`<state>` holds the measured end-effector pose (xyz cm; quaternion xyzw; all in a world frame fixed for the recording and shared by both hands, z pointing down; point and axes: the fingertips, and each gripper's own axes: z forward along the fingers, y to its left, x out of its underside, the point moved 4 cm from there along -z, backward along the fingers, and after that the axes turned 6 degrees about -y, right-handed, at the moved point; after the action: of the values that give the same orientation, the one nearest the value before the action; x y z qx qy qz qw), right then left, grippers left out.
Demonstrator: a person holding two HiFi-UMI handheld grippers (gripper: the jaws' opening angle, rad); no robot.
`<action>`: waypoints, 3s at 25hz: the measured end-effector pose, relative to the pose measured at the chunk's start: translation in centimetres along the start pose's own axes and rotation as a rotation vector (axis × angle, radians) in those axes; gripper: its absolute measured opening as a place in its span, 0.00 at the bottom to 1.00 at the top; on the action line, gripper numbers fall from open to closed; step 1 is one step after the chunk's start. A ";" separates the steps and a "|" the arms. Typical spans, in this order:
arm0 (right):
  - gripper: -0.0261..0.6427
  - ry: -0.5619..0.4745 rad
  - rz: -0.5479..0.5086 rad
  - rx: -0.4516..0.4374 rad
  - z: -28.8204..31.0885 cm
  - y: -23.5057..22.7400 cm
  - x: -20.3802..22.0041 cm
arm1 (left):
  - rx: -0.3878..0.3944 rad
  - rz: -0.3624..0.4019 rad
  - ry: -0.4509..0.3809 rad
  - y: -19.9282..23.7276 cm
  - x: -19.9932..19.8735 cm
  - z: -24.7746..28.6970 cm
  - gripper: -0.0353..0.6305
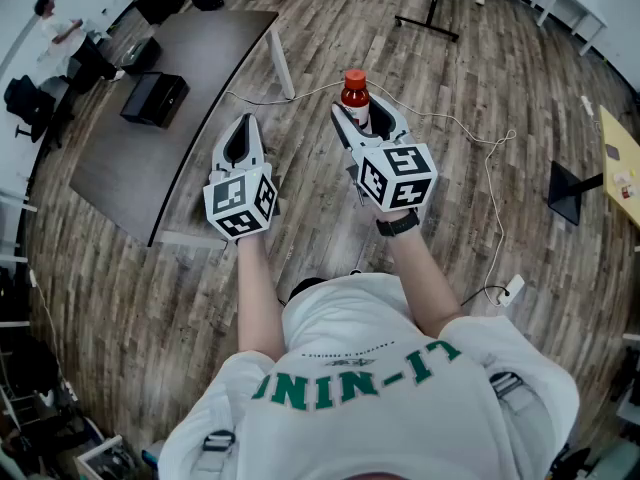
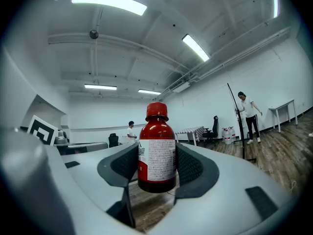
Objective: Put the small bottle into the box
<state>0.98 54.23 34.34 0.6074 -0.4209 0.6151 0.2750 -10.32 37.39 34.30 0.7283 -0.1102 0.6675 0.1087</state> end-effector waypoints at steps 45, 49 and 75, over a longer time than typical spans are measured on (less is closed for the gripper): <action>0.39 0.209 0.073 -0.360 59.2 12.0 10.6 | -0.319 -0.044 -0.029 47.0 3.2 33.1 0.07; 0.39 0.244 0.069 -0.449 63.7 15.8 12.0 | -0.404 -0.055 -0.025 52.0 3.8 32.3 0.07; 0.39 0.428 -0.039 -1.220 88.3 38.3 22.2 | -0.950 -0.054 0.048 74.8 8.1 31.2 0.07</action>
<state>11.56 -43.79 40.90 0.2135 -0.6195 0.3679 0.6598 -2.93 -43.51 40.52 0.5851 -0.3816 0.5568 0.4495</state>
